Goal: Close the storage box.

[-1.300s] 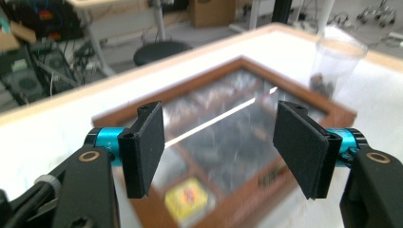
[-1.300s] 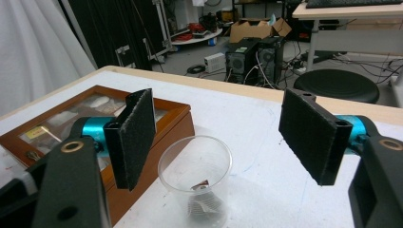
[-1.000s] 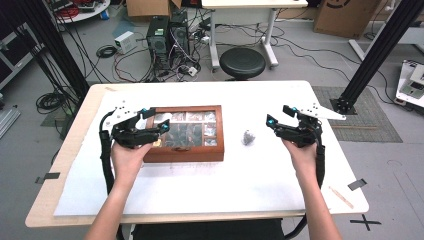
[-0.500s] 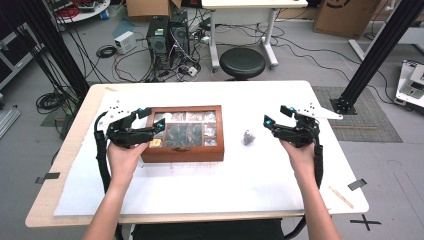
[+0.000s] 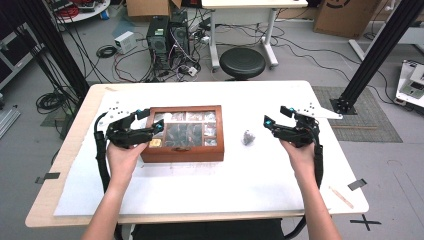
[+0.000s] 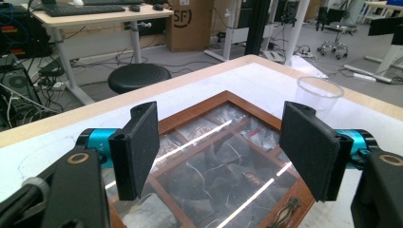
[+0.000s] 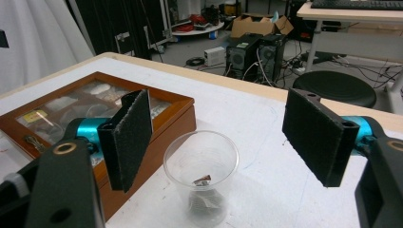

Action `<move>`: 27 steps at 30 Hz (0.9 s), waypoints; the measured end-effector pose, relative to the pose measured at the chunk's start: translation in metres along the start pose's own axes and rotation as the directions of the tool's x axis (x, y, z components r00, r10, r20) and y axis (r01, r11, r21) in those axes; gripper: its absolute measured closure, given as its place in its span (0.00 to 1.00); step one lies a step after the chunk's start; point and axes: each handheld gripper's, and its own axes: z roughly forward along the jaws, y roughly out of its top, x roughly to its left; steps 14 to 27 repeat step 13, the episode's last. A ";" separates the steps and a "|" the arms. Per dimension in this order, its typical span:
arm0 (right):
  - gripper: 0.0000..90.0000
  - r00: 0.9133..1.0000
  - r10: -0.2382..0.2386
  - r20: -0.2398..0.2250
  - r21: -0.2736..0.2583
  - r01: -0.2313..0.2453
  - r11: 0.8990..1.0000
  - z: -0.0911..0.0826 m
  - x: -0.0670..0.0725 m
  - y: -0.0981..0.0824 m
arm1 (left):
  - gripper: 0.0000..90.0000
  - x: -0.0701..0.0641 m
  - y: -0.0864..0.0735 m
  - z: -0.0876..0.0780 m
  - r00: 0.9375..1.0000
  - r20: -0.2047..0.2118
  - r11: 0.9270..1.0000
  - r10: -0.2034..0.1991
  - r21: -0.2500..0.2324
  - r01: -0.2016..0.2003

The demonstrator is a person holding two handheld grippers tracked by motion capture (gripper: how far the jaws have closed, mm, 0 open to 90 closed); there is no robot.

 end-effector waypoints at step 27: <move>0.29 1.000 0.002 0.000 -0.001 -0.002 1.000 0.000 -0.001 0.000 | 0.33 0.002 -0.001 -0.001 1.000 -0.001 1.000 -0.008 -0.003 0.008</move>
